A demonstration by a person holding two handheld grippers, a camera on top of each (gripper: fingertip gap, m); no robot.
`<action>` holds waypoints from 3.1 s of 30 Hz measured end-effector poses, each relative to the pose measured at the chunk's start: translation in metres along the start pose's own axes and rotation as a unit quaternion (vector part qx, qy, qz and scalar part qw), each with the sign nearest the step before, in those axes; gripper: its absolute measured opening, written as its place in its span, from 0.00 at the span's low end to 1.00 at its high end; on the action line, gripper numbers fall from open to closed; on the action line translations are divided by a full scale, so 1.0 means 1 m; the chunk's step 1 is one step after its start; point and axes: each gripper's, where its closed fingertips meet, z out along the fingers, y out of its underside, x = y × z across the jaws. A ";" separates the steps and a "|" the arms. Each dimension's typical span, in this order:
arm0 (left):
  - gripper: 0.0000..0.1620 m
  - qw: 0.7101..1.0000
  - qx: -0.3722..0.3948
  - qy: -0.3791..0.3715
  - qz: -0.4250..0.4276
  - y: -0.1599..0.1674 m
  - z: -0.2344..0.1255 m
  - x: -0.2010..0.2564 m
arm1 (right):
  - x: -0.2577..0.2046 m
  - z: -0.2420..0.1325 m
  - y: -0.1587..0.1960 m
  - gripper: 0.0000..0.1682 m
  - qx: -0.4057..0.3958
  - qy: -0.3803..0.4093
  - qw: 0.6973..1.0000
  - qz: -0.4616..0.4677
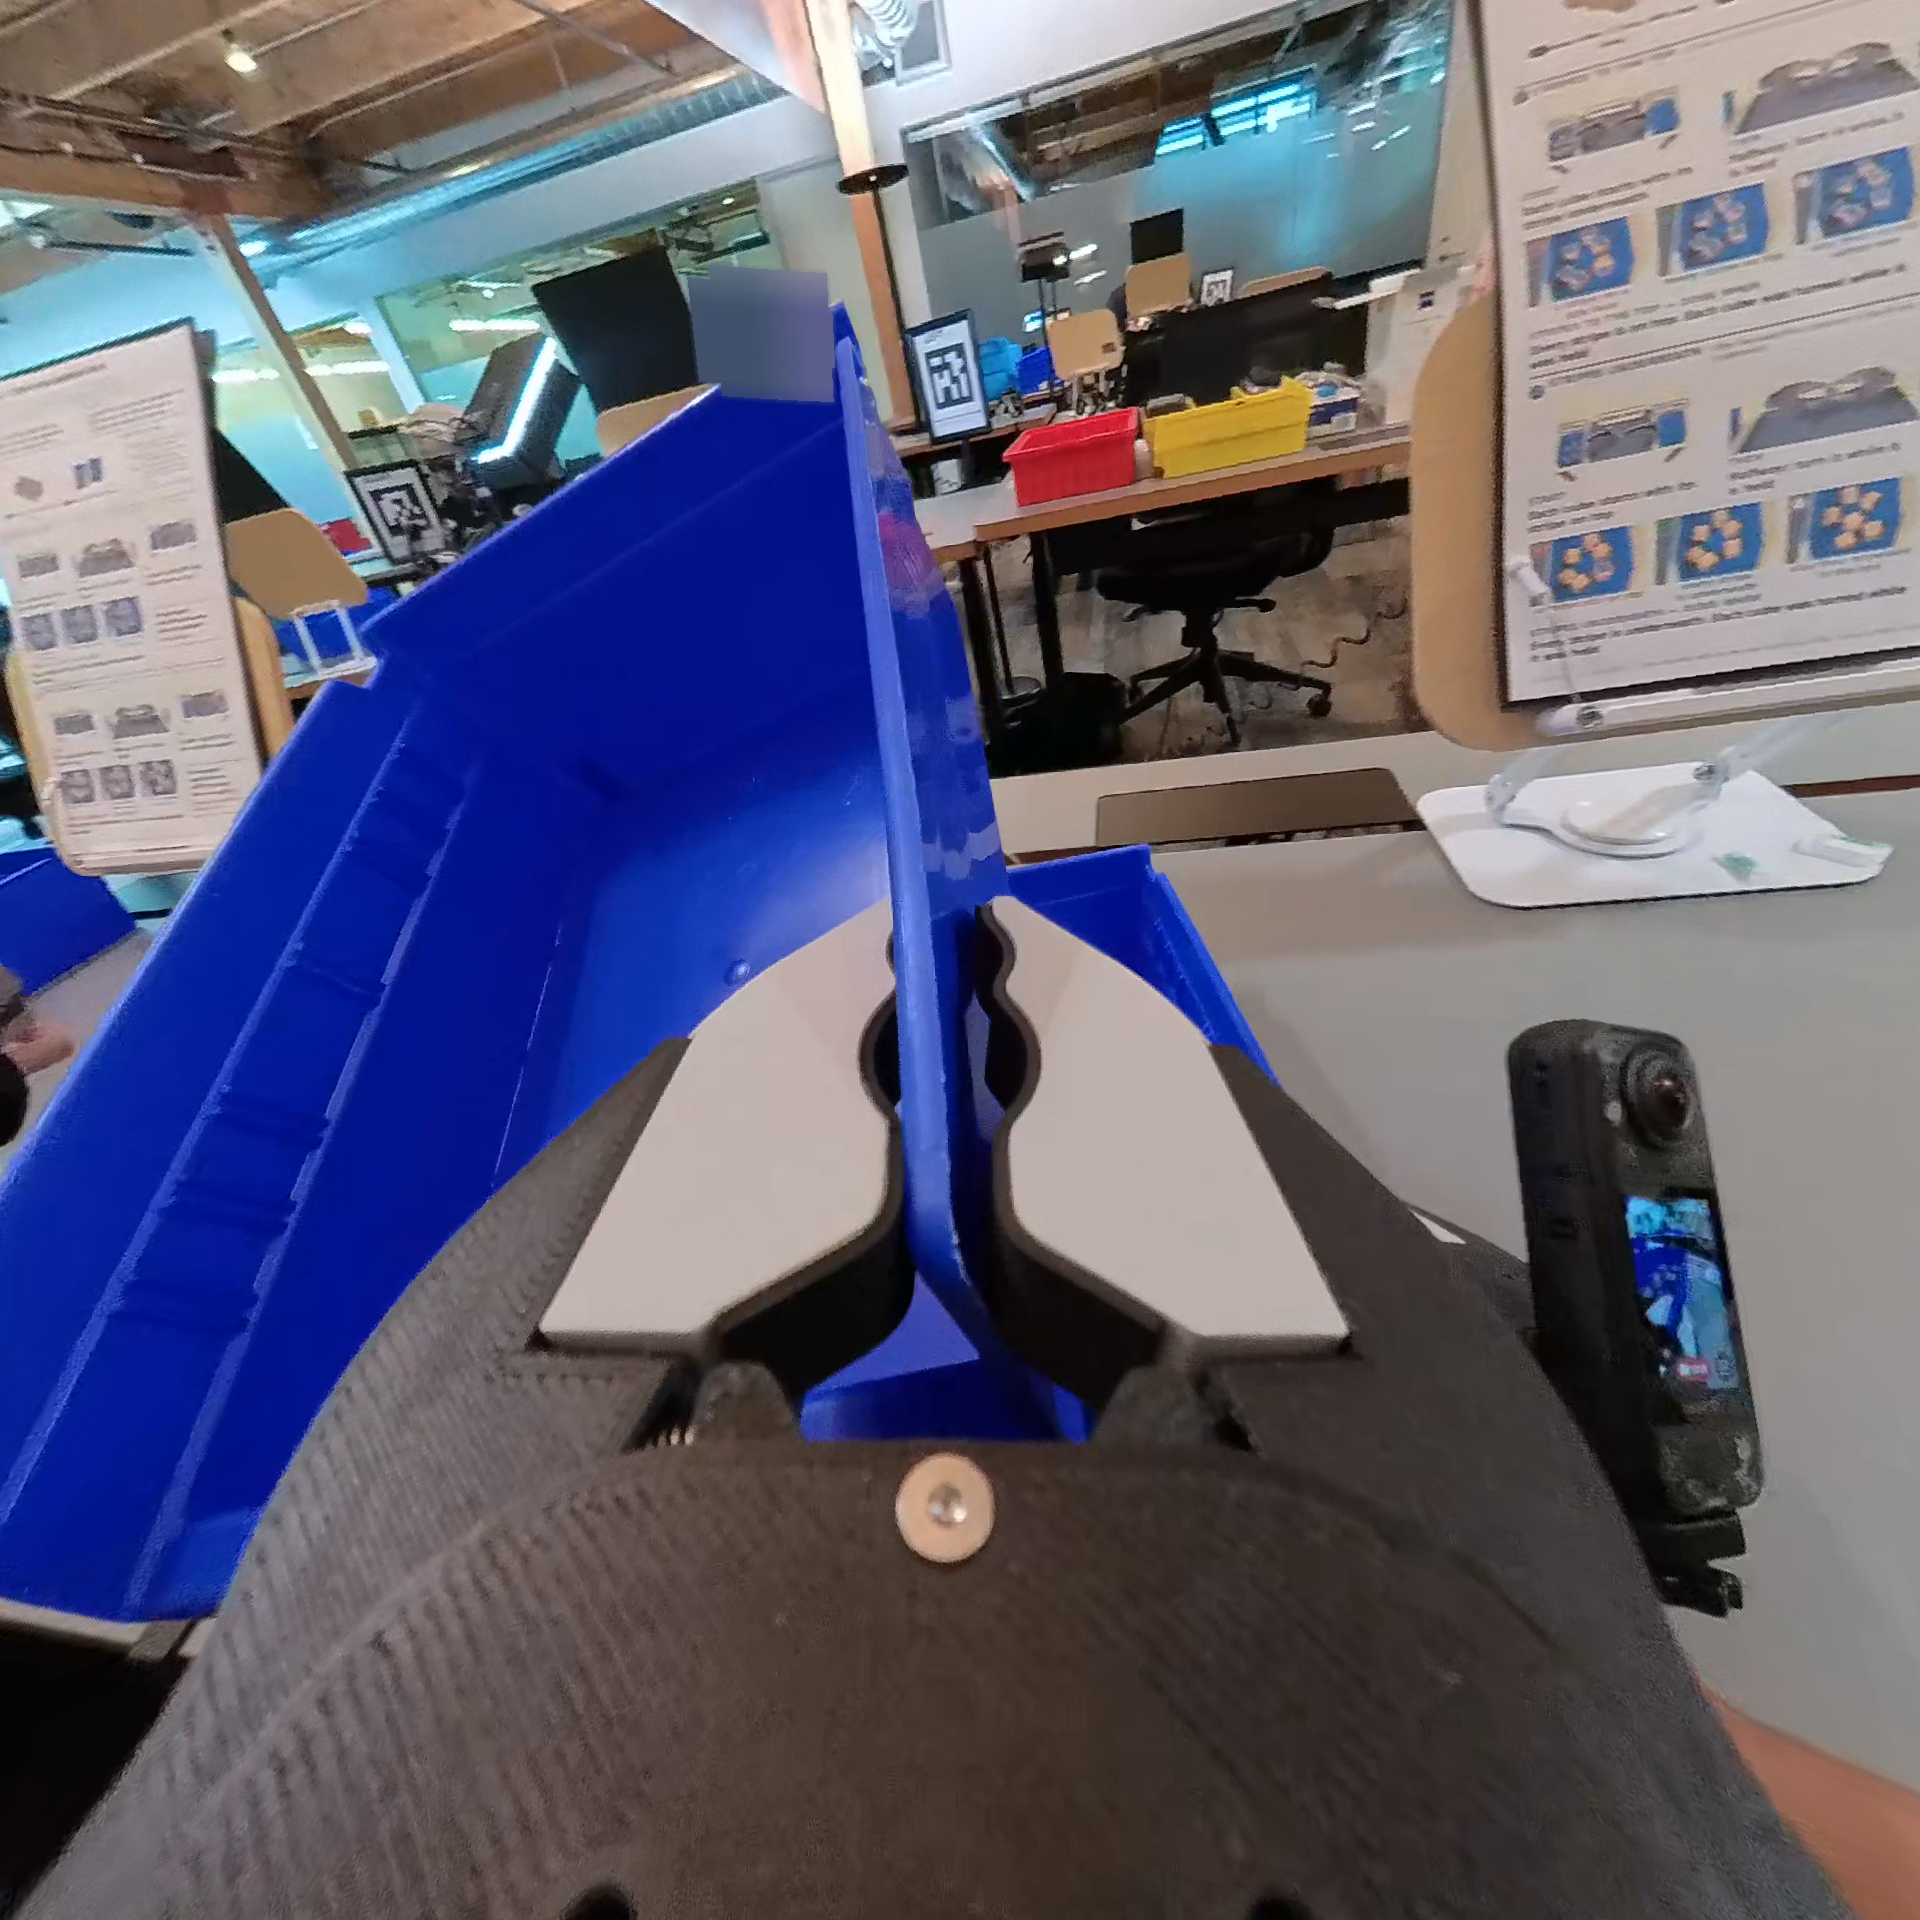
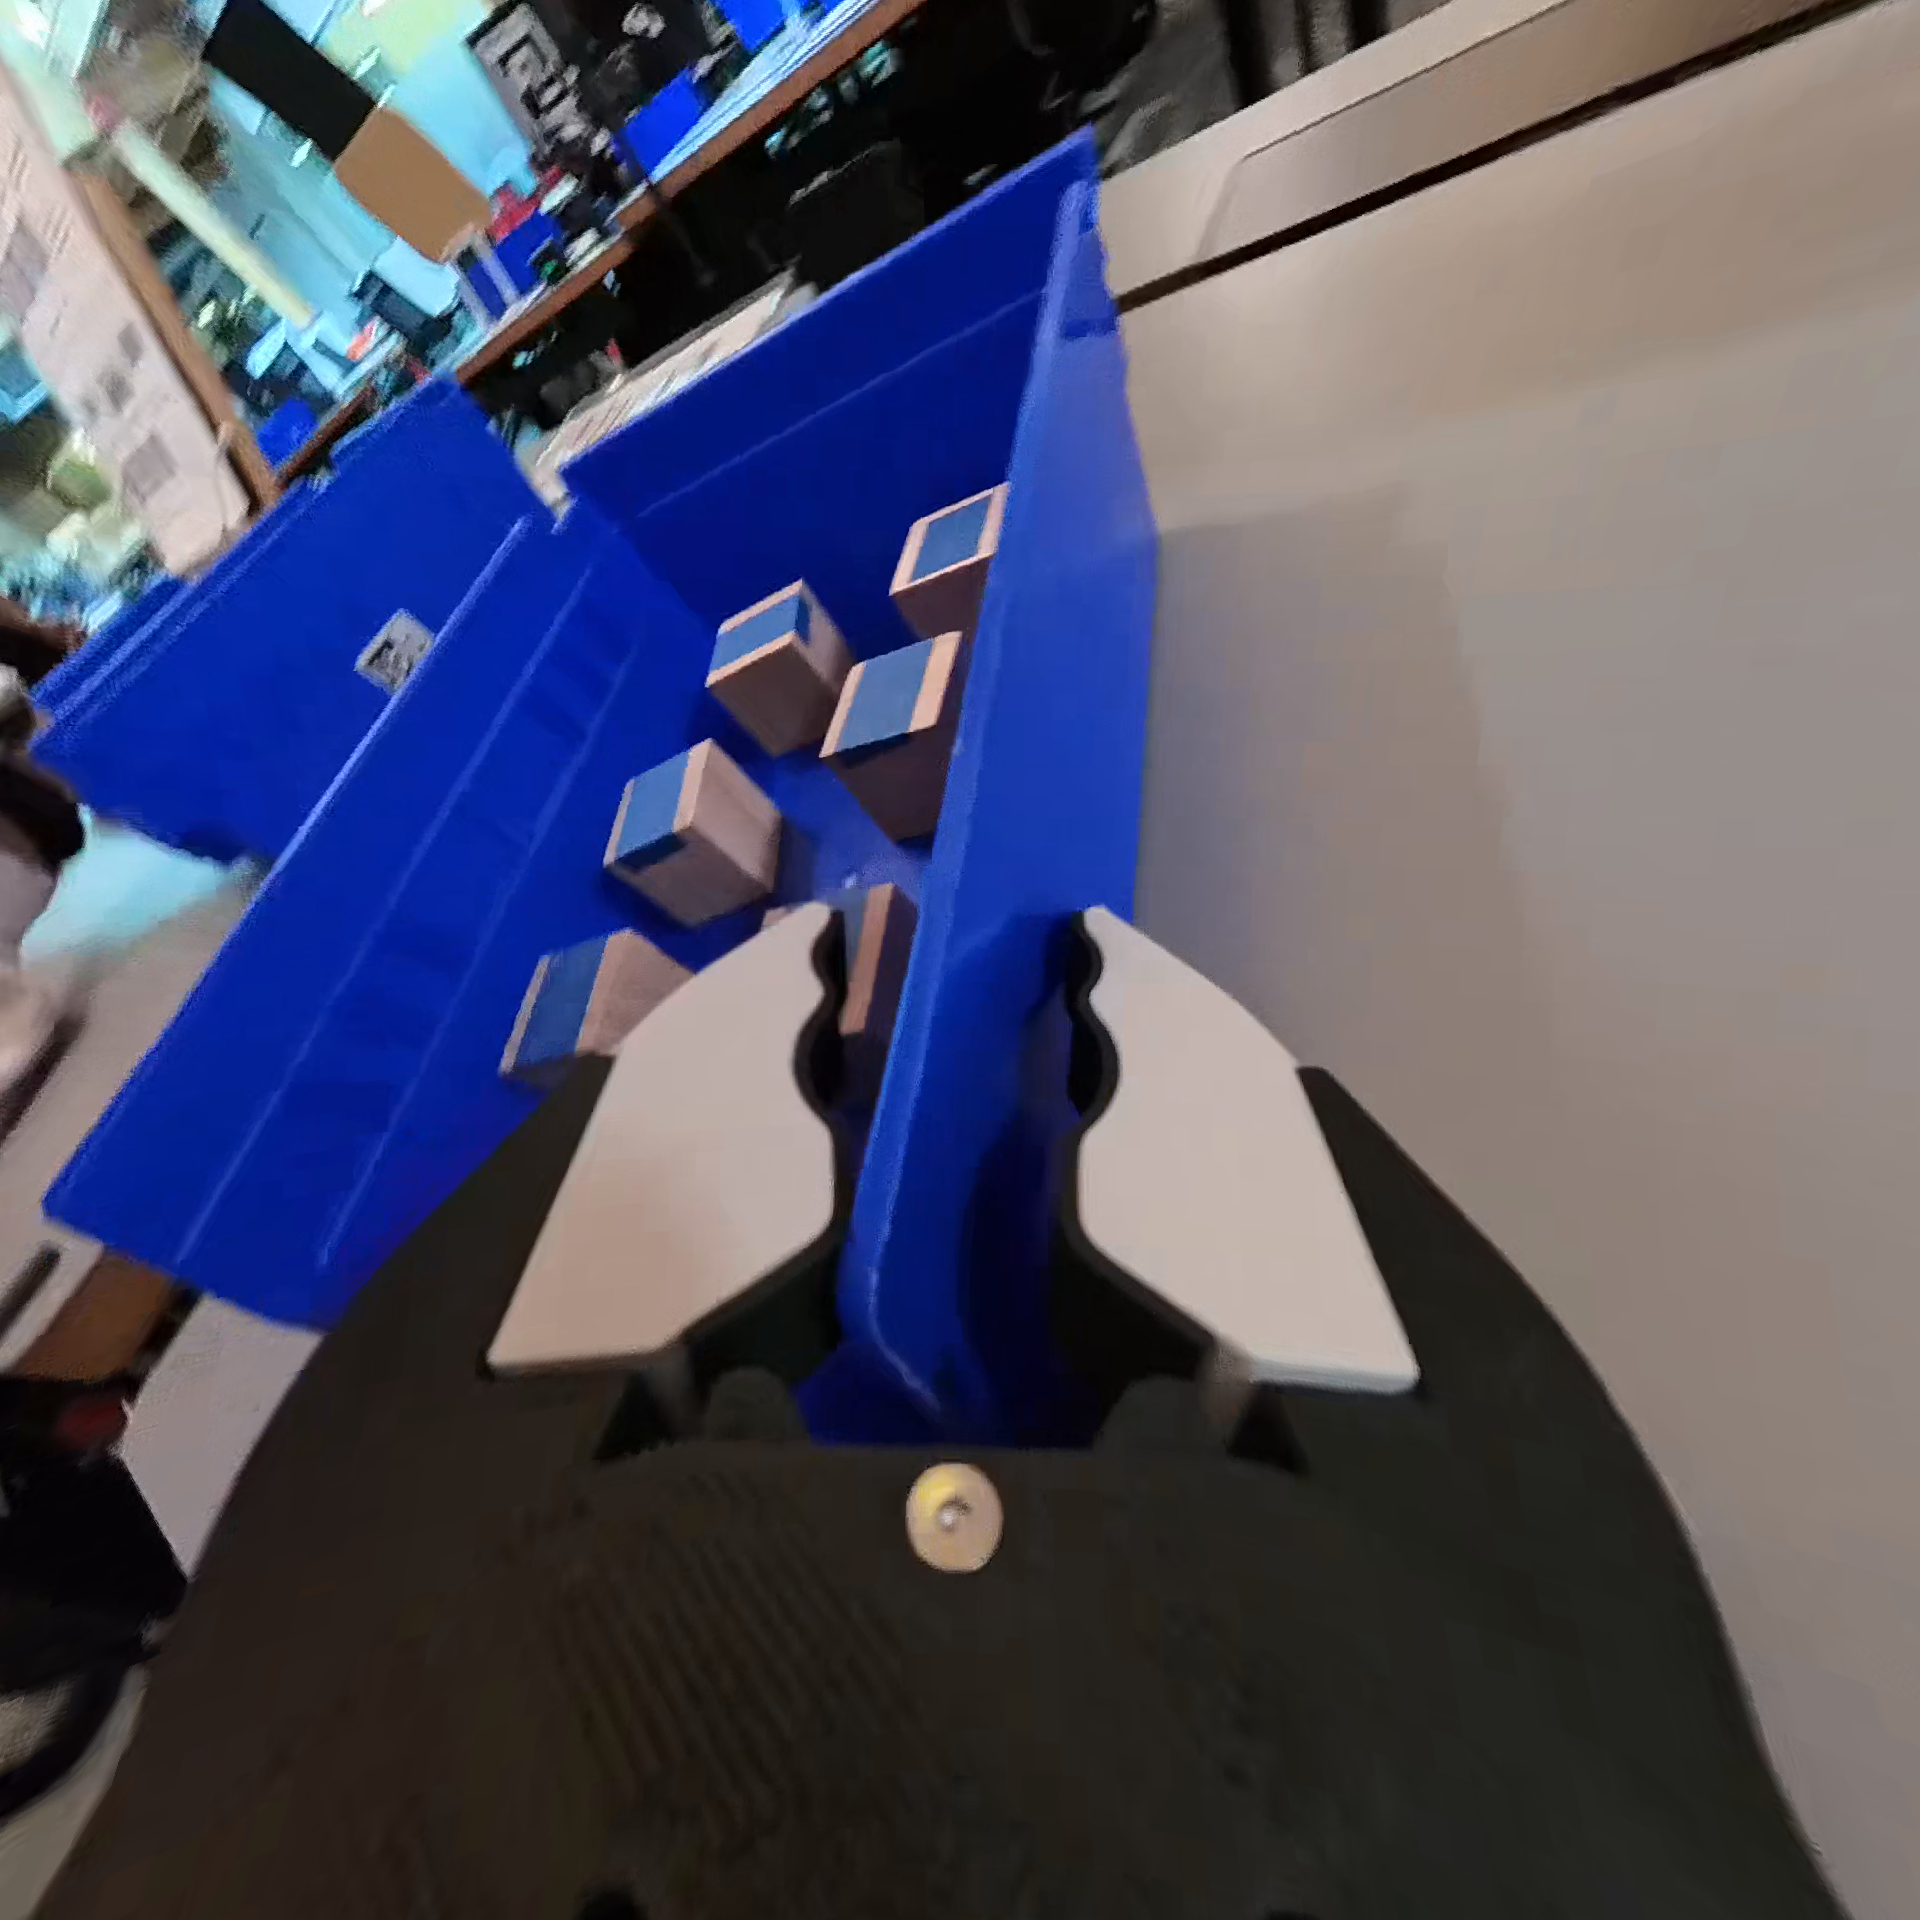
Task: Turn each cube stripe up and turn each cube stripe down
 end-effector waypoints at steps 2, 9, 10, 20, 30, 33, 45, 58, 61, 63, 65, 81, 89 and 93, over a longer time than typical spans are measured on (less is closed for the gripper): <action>0.05 1.000 -0.005 -0.012 0.005 0.004 0.001 -0.009 | -0.017 0.003 0.005 0.28 -0.009 -0.020 0.999 -0.032; 0.05 1.000 -0.010 -0.008 -0.005 0.007 0.002 -0.009 | -0.030 -0.047 -0.038 0.36 0.042 -0.127 0.986 -0.099; 0.05 1.000 -0.010 -0.001 -0.007 0.005 0.003 -0.003 | -0.024 -0.061 -0.048 0.36 0.051 -0.138 0.983 -0.112; 0.05 0.988 0.054 0.142 -0.015 -0.016 -0.001 0.178 | 0.170 -0.227 -0.136 0.34 0.144 -0.049 0.979 -0.135; 0.05 0.950 0.030 0.309 0.043 0.044 -0.025 0.375 | 0.294 -0.302 -0.115 0.30 0.148 0.074 0.981 -0.099; 0.05 0.936 0.013 0.347 0.056 0.065 -0.026 0.401 | 0.298 -0.301 -0.107 0.31 0.134 0.085 0.983 -0.096; 0.05 0.904 0.002 0.403 0.141 0.112 -0.020 0.465 | 0.318 -0.331 -0.091 0.35 0.135 0.116 0.983 -0.031; 0.40 0.851 -0.001 0.494 0.181 0.132 -0.041 0.496 | 0.337 -0.348 -0.093 0.42 0.128 0.134 0.983 -0.016; 0.48 0.832 0.014 0.532 0.155 0.124 -0.057 0.488 | 0.334 -0.345 -0.090 0.46 0.116 0.136 0.984 -0.012; 0.52 0.826 0.025 0.550 0.122 0.112 -0.062 0.478 | 0.323 -0.340 -0.090 0.48 0.112 0.121 0.986 -0.010; 0.53 0.826 0.027 0.557 0.082 0.100 -0.061 0.463 | 0.311 -0.331 -0.087 0.49 0.103 0.105 0.989 -0.017; 0.41 0.840 0.006 0.465 -0.281 0.079 0.029 0.288 | 0.270 -0.253 -0.051 0.49 0.020 0.139 0.974 -0.180; 0.37 0.841 -0.006 0.467 -0.274 0.083 0.032 0.296 | 0.340 -0.263 -0.090 0.16 0.025 0.179 0.970 -0.162; 0.34 0.843 0.010 0.464 -0.273 0.078 0.033 0.297 | 0.395 -0.276 -0.115 0.03 -0.005 0.201 0.970 -0.135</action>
